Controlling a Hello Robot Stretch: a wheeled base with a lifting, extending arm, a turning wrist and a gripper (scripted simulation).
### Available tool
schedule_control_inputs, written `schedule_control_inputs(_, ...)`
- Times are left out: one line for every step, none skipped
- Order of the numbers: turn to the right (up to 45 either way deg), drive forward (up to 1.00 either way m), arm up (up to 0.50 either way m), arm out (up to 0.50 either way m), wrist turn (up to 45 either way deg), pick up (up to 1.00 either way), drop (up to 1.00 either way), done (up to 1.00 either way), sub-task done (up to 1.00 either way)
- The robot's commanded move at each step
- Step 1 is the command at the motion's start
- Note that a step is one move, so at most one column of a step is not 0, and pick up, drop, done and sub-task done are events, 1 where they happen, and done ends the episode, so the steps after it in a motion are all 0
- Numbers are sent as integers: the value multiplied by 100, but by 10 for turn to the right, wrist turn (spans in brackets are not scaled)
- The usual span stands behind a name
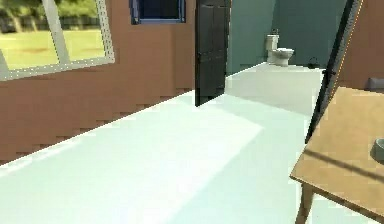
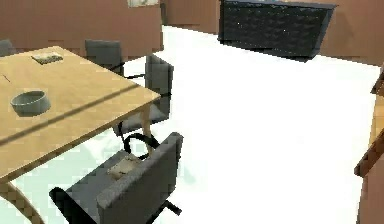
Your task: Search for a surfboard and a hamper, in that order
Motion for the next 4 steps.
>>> schedule_control_inputs(0,95,0,0,0,0,0,0,0)
schedule_control_inputs(300,0,0,0,0,0,0,0,0)
schedule_control_inputs(0,100,0,0,0,0,0,0,0)
schedule_control_inputs(30,0,0,0,0,0,0,0,0)
